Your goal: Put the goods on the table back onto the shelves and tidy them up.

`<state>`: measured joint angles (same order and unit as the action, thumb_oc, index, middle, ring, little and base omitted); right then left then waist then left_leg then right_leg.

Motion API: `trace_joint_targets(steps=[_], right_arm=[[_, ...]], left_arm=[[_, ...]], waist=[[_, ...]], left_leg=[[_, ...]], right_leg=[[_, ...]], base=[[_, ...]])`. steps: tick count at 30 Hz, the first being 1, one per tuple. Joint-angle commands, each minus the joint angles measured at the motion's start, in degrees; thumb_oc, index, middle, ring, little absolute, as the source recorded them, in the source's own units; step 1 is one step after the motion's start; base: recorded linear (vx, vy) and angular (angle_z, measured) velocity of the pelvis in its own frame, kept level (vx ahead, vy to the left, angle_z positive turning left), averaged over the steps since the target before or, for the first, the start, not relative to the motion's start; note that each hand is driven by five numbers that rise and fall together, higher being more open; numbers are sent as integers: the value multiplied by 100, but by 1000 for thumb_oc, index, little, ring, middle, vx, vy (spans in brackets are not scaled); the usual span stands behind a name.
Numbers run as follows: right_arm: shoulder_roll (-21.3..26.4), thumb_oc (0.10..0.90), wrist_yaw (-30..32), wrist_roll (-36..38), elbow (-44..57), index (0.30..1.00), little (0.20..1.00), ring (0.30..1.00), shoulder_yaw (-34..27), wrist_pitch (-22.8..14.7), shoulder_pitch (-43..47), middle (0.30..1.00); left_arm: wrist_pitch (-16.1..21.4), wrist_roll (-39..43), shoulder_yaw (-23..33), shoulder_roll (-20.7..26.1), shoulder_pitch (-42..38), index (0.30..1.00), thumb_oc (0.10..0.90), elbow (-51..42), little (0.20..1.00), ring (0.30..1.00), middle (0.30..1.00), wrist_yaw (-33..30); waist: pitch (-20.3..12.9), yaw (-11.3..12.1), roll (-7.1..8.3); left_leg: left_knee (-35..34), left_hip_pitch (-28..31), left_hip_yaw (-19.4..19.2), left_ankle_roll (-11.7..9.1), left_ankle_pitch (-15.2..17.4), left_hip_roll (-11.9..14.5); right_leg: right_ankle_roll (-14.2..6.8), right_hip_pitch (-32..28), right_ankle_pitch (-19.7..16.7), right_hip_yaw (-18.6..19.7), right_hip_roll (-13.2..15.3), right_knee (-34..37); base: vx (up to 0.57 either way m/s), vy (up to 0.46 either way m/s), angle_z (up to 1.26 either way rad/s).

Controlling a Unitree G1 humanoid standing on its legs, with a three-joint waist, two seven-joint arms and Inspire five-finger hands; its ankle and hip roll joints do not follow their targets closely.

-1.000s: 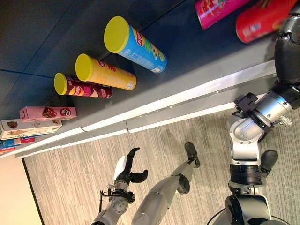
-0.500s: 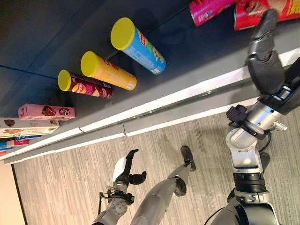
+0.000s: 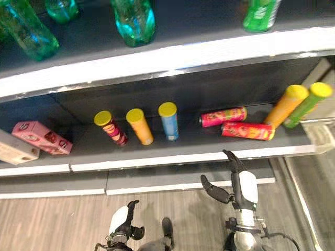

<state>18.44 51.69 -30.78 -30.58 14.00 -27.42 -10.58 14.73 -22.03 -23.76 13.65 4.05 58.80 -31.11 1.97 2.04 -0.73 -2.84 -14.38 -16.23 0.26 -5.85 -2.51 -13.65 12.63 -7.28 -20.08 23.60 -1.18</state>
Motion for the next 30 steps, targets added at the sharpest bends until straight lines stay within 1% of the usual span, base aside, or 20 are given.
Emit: trace_joint_targets(steps=[1, 4, 5, 6, 7, 8, 9, 10, 11, 16, 18, 21, 23, 24, 25, 26, 27, 28, 29, 30], right_arm=[[466, 800, -309, 483, -160, 900, 900, 900, 233, -304, 515, 900], [200, 800, -829, 641, -1425, 900, 900, 900, 385, -63, 182, 900], [136, 800, -1002, 662, -1833, 900, 900, 900, 451, 101, 141, 900], [14, 800, -1399, 561, -2782, 900, 900, 900, 648, 451, 88, 900], [3, 800, -1505, 461, -3045, 900, 900, 900, 684, 604, 95, 900], [0, 800, -1502, 459, -3049, 900, 900, 900, 685, 603, 98, 900], [1, 800, -1580, 321, -3348, 900, 900, 900, 737, 771, 81, 900], [-146, 800, -1942, 191, -4025, 900, 900, 900, 805, 1061, 60, 900], [-151, 800, -1940, 190, -4032, 900, 900, 900, 804, 1059, 65, 900], [-419, 800, -2847, 388, -4898, 900, 900, 900, 665, 1545, 7, 900], [-441, 800, -2922, 401, -4936, 900, 900, 900, 690, 1607, 5, 900], [-429, 800, -3002, 408, -4901, 900, 900, 900, 703, 1692, 43, 900], [-424, 800, -3067, 411, -4912, 900, 900, 900, 682, 1718, 43, 900], [-408, 800, -3088, 411, -4902, 900, 900, 900, 660, 1729, 48, 900], [-349, 800, -3150, 551, -4889, 900, 900, 900, 525, 1789, 103, 900], [-325, 800, -3204, 625, -4901, 900, 900, 900, 453, 1832, 143, 900], [-335, 800, -3210, 627, -4900, 900, 900, 900, 455, 1836, 153, 900], [-304, 800, -3406, 828, -4856, 900, 900, 900, 341, 1911, 180, 900], [-311, 800, -3419, 834, -4847, 900, 900, 900, 356, 1920, 192, 900], [-299, 800, -3477, 926, -4757, 900, 900, 900, 297, 1953, 202, 900]], left_arm=[[76, -33, 23, -432, 106, 900, 800, 576, 900, 900, 900, 79], [38, 10, 169, -596, 115, 900, 800, 1055, 900, 900, 900, 230], [34, 19, 187, -635, 128, 900, 800, 1152, 900, 900, 900, 309], [40, 30, 174, -663, 160, 900, 800, 1319, 900, 900, 900, 521], [52, 52, 162, -667, 171, 900, 800, 1348, 900, 900, 900, 629], [52, 54, 163, -665, 171, 900, 800, 1346, 900, 900, 900, 631], [46, 27, 144, -666, 197, 900, 800, 1362, 900, 900, 900, 713], [10, -100, 58, -680, 211, 900, 800, 1406, 900, 900, 900, 880], [9, -99, 58, -676, 210, 900, 800, 1404, 900, 900, 900, 881], [-34, -502, -322, -557, 197, 900, 800, 1251, 900, 900, 900, 1400], [-48, -599, -398, -524, 194, 900, 800, 1197, 900, 900, 900, 1428], [22, -1373, -1015, -159, 66, 900, 800, 421, 900, 900, 900, 1419], [61, -1501, -1139, 38, 26, 900, 800, 27, 900, 900, 900, 1498], [96, -1581, -1215, 230, -21, 900, 800, -384, 900, 900, 900, 1575], [171, -1691, -1278, 727, -174, 900, 800, -1363, 900, 900, 900, 1701], [194, -1733, -1260, 1017, -223, 900, 800, -1907, 900, 900, 900, 1838], [173, -1707, -1241, 1067, -206, 900, 800, -1986, 900, 900, 900, 1893], [137, -1719, -1019, 1528, -255, 900, 800, -2911, 900, 900, 900, 2144], [110, -1686, -979, 1582, -226, 900, 800, -3005, 900, 900, 900, 2212], [92, -1571, -752, 1811, -170, 900, 800, -3494, 900, 900, 900, 2375]], waist=[[104, 22, -373], [-48, -96, -275], [-97, -121, -254], [-210, -149, -210], [-252, -172, -195], [-245, -172, -194], [-288, -172, -184], [-351, -173, -147], [-344, -173, -145], [-507, -212, -68], [-531, -213, -58], [-575, -257, -54], [-566, -270, -58], [-542, -282, -76], [-452, -333, -143], [-390, -377, -185], [-380, -371, -166], [-238, -479, -208], [-226, -467, -179], [-148, -502, -198]], left_leg=[[248, 371, -19, -273, 373, 308], [-15, 764, -131, -349, 266, 382], [-97, 875, -167, -375, 238, 396], [-142, 1014, -193, -415, 230, 430], [-153, 1088, -201, -430, 237, 443], [-153, 1096, -202, -432, 238, 445], [-161, 1167, -224, -441, 241, 451], [-177, 1289, -241, -464, 260, 480], [-178, 1296, -241, -465, 261, 481], [-214, 1524, -229, -503, 300, 543], [-216, 1549, -227, -507, 309, 548], [-216, 1645, -179, -492, 363, 527], [-216, 1669, -154, -477, 376, 516], [-216, 1706, -121, -453, 395, 503], [-216, 1764, -74, -377, 433, 476], [-216, 1818, -53, -308, 483, 453], [-216, 1821, -63, -299, 488, 441], [-216, 1967, -47, -166, 568, 372], [-216, 1969, -75, -152, 571, 349], [-216, 2003, -114, -101, 561, 357]], right_leg=[[23, -419, -466, -218, 37, 1], [59, -672, -372, -178, -164, 99], [67, -750, -356, -174, -227, 140], [79, -870, -332, -160, -330, 198], [88, -934, -322, -137, -371, 222], [89, -943, -323, -137, -373, 226], [99, -1001, -301, -130, -410, 243], [116, -1126, -259, -128, -483, 267], [117, -1135, -259, -129, -485, 270], [130, -1373, -225, -91, -600, 300], [130, -1410, -223, -91, -616, 316], [107, -1479, -228, -39, -625, 248], [105, -1487, -199, -38, -611, 152], [110, -1478, -175, -28, -590, -5], [129, -1374, -163, 30, -501, -504], [120, -1227, -224, 104, -423, -882], [112, -1195, -201, 130, -404, -939], [33, -847, -702, 380, -291, -1712], [20, -797, -694, 435, -267, -1769], [7, -600, -839, 582, -267, -2150]], base=[[7, -95, -37], [63, -82, -32], [76, -112, -17], [63, -112, -18], [46, -89, -19], [30, -40, -19], [27, -70, -27], [27, -70, -18], [16, -70, -12], [6, -49, 1], [9, -19, 1], [33, -5, 2], [21, 20, 5], [-7, 67, 8], [-12, 107, 10], [-23, 94, 9], [-15, 114, 8], [-18, 82, 13], [-36, 106, 10], [-28, 47, 4]])
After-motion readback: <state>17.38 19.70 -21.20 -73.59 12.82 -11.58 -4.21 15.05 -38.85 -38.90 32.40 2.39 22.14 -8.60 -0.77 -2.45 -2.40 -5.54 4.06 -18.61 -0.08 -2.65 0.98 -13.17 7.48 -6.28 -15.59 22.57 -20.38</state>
